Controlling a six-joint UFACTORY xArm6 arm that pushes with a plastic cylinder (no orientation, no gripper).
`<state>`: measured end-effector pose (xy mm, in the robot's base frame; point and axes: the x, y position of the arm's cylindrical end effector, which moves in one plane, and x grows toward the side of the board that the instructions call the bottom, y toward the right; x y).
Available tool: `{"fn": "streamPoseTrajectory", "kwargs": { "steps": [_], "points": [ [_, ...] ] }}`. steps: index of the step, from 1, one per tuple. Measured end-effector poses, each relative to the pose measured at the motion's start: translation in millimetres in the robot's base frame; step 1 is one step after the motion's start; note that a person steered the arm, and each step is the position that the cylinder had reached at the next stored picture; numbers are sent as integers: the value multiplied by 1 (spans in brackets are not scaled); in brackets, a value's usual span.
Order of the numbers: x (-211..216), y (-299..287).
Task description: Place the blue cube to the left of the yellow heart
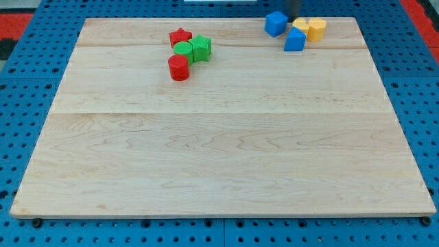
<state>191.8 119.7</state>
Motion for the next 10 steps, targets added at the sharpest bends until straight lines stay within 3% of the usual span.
{"fn": "streamPoseTrajectory", "kwargs": {
  "steps": [2,4,6,9,10],
  "points": [
    [6,-35],
    [10,-114],
    [35,-111],
    [62,-31],
    [98,-55]
  ]
}}
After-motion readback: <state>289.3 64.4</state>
